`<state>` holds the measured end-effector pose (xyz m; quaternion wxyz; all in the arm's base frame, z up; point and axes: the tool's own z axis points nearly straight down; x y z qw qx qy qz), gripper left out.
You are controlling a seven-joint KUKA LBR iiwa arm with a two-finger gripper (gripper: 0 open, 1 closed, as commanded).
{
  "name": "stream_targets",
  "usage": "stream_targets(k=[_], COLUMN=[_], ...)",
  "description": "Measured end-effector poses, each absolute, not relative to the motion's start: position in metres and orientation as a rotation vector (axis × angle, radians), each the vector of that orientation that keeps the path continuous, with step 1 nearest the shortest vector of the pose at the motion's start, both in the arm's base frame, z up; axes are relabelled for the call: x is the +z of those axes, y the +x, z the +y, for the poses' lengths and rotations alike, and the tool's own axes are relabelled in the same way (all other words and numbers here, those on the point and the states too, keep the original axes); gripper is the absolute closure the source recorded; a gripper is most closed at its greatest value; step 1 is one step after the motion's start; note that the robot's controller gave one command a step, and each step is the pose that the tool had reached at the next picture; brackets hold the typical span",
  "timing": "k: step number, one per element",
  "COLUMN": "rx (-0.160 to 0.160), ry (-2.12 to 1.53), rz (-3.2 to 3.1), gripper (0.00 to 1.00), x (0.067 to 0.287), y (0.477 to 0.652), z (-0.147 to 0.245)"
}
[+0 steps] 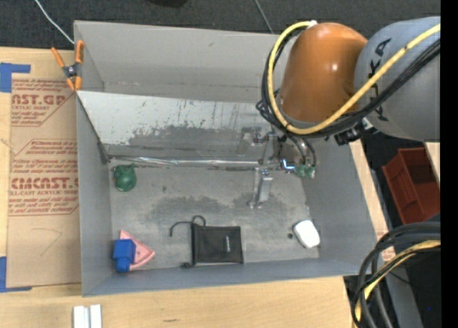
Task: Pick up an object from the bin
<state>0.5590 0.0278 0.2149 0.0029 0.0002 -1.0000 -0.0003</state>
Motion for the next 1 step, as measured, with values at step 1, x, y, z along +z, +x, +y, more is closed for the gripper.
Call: stream_targets(k=[1], rx=[-0.002], ry=[0.000], rz=[-3.144], gripper=[0.00], x=[0.2195], y=[0.5606], z=[0.0278])
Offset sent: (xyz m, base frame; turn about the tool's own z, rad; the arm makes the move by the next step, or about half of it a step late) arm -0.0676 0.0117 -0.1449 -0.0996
